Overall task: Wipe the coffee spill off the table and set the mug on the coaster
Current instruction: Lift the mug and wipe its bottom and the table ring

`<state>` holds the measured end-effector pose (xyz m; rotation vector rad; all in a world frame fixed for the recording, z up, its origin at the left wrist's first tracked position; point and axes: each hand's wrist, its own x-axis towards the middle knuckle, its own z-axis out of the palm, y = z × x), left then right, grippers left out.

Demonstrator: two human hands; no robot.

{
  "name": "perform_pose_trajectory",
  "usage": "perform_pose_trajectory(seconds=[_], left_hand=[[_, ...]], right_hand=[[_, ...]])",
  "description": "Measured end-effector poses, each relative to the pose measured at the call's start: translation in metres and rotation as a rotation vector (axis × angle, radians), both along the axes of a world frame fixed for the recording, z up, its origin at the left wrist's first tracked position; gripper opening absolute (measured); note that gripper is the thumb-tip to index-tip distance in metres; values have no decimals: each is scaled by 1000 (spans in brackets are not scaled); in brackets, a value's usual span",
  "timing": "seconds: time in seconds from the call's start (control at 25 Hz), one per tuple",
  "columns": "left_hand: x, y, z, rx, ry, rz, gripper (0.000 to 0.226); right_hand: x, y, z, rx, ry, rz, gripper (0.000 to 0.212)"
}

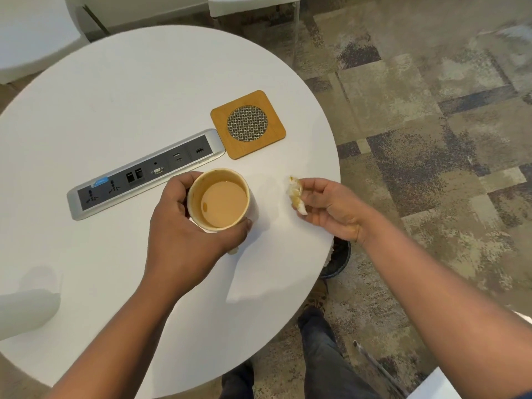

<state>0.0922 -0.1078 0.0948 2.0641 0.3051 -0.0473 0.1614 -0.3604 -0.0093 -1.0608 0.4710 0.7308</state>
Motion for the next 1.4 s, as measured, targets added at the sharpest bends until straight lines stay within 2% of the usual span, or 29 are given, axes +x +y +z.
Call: perform_pose_trajectory(seconds=[0.2, 0.44, 0.72, 1.16, 1.32, 1.4], left_hand=[[2, -1, 9, 3, -16, -48, 82], [3, -5, 19, 4, -49, -92, 81], [5, -13, 26, -44, -71, -85, 91], [7, -16, 24, -2, -116, -39, 81], [8, -17, 24, 9, -125, -44, 82], [8, -18, 23, 4, -124, -49, 84]], right_hand=[[-17, 39, 8, 204, 28, -103, 25], [-20, 61, 22, 287, -4, -135, 31], [-32, 55, 30, 392, -4, -191, 31], [-61, 66, 26, 546, 96, -306, 24], [-61, 71, 23, 550, 131, -276, 24], [-62, 77, 21, 540, 140, -226, 30]])
